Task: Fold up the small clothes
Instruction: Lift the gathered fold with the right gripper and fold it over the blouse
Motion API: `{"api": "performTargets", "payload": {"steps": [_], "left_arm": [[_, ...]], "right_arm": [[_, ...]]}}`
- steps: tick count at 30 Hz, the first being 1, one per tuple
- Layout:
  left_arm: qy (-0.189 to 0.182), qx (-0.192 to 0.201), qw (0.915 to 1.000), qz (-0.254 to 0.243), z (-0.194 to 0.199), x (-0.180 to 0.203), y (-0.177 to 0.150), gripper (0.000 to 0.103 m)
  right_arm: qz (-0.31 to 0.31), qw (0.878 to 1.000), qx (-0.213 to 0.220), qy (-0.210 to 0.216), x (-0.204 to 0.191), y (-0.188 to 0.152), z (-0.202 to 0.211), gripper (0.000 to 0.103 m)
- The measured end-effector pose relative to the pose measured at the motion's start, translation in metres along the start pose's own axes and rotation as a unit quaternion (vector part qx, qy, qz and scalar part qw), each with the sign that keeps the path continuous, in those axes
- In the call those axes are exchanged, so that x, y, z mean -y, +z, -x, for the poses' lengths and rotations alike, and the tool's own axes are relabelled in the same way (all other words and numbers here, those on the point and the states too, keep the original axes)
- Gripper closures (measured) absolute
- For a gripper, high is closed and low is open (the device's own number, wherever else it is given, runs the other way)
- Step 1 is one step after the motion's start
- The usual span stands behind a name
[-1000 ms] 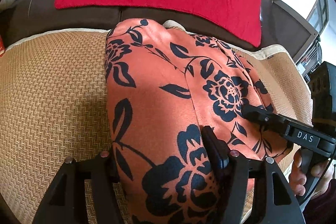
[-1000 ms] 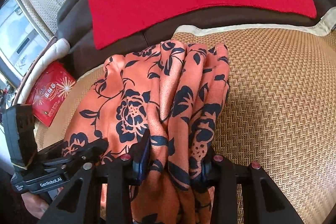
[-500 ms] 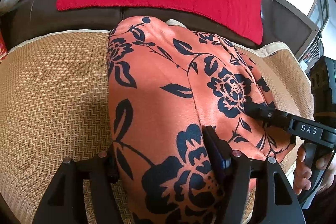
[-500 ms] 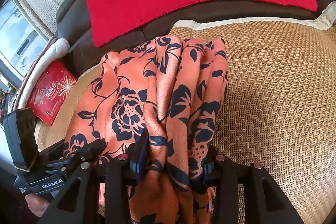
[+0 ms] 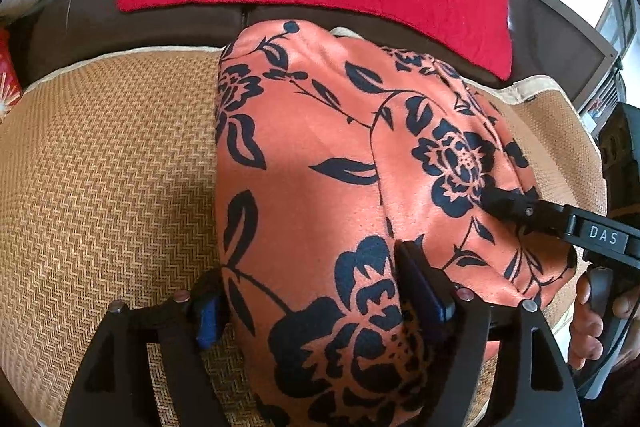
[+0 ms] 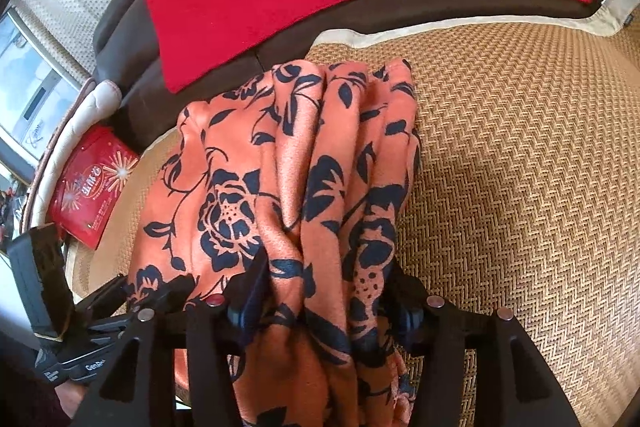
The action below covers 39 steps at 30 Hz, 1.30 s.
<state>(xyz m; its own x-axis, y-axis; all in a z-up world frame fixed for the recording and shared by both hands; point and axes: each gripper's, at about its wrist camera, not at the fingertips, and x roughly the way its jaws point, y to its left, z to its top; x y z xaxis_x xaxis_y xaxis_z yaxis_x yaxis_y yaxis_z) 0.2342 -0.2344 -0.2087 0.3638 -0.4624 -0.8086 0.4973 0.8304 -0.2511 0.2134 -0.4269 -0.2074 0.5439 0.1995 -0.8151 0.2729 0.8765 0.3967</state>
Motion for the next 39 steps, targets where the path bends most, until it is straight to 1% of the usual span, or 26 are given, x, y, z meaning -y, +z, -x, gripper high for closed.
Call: {"api": "performTargets", "payload": {"steps": [6, 10, 13, 14, 17, 20, 22, 23, 24, 26, 29, 31, 32, 34, 35, 36, 37, 39], "left_arm": [[0.002, -0.002, 1.0, 0.002, 0.001, -0.002, 0.0, 0.022], [0.006, -0.009, 0.9999, 0.001, 0.006, -0.003, 0.006, 0.022], [0.007, -0.009, 0.9999, 0.001, 0.015, -0.004, 0.012, 0.022], [0.008, -0.005, 1.0, 0.001, 0.018, -0.004, 0.015, 0.022], [0.011, 0.035, 0.9993, -0.002, 0.038, -0.01, 0.026, 0.022], [-0.005, 0.076, 0.9969, 0.019, 0.056, -0.02, 0.037, 0.022], [-0.002, 0.093, 0.9951, 0.033, 0.058, -0.026, 0.046, 0.022], [0.008, 0.099, 0.9943, 0.039, 0.056, -0.029, 0.05, 0.022], [0.018, 0.099, 0.9941, 0.041, 0.053, -0.027, 0.052, 0.022], [0.039, 0.09, 0.9944, 0.038, 0.041, -0.027, 0.058, 0.022], [0.068, 0.07, 0.995, 0.02, 0.018, -0.022, 0.064, 0.022], [0.097, 0.049, 0.9941, 0.001, 0.004, -0.017, 0.064, 0.022], [0.106, 0.042, 0.9935, -0.006, -0.001, -0.015, 0.064, 0.022], [0.122, 0.037, 0.9916, -0.019, -0.008, -0.012, 0.062, 0.022], [0.127, 0.037, 0.9909, -0.025, -0.009, -0.011, 0.062, 0.022], [0.131, 0.036, 0.9903, -0.03, -0.011, -0.01, 0.062, 0.022], [0.132, 0.035, 0.9901, -0.033, -0.011, -0.009, 0.061, 0.022], [0.126, 0.034, 0.9911, -0.027, -0.01, -0.011, 0.062, 0.022]], "right_arm": [[0.0, 1.0, -0.003, 0.001, 0.001, 0.001, 0.0, 0.046], [-0.013, 1.0, -0.009, 0.008, 0.006, 0.004, 0.005, 0.042], [-0.011, 1.0, 0.0, 0.006, 0.006, 0.005, 0.015, 0.042], [-0.005, 1.0, 0.008, 0.001, 0.005, 0.007, 0.02, 0.042], [0.002, 0.999, 0.043, -0.005, 0.004, 0.013, 0.037, 0.042], [0.001, 0.997, 0.073, 0.005, 0.002, 0.021, 0.05, 0.042], [0.01, 0.996, 0.089, 0.015, -0.005, 0.03, 0.055, 0.05], [0.015, 0.996, 0.091, 0.019, -0.008, 0.035, 0.056, 0.065], [0.019, 0.995, 0.091, 0.022, -0.011, 0.04, 0.054, 0.067], [0.022, 0.995, 0.092, 0.028, -0.019, 0.049, 0.05, 0.068], [0.019, 0.996, 0.085, 0.037, -0.027, 0.06, 0.038, 0.068], [0.001, 0.996, 0.073, 0.049, -0.026, 0.07, 0.024, 0.068], [-0.012, 0.997, 0.06, 0.049, -0.024, 0.075, 0.013, 0.068], [-0.046, 0.998, 0.018, 0.034, -0.014, 0.081, -0.013, 0.069], [-0.062, 0.998, -0.007, 0.027, -0.008, 0.082, -0.029, 0.069], [-0.076, 0.996, -0.014, 0.038, -0.002, 0.081, -0.036, 0.069], [-0.082, 0.996, -0.011, 0.045, 0.0, 0.082, -0.035, 0.069], [-0.08, 0.996, -0.009, 0.044, -0.001, 0.082, -0.028, 0.069]]}}
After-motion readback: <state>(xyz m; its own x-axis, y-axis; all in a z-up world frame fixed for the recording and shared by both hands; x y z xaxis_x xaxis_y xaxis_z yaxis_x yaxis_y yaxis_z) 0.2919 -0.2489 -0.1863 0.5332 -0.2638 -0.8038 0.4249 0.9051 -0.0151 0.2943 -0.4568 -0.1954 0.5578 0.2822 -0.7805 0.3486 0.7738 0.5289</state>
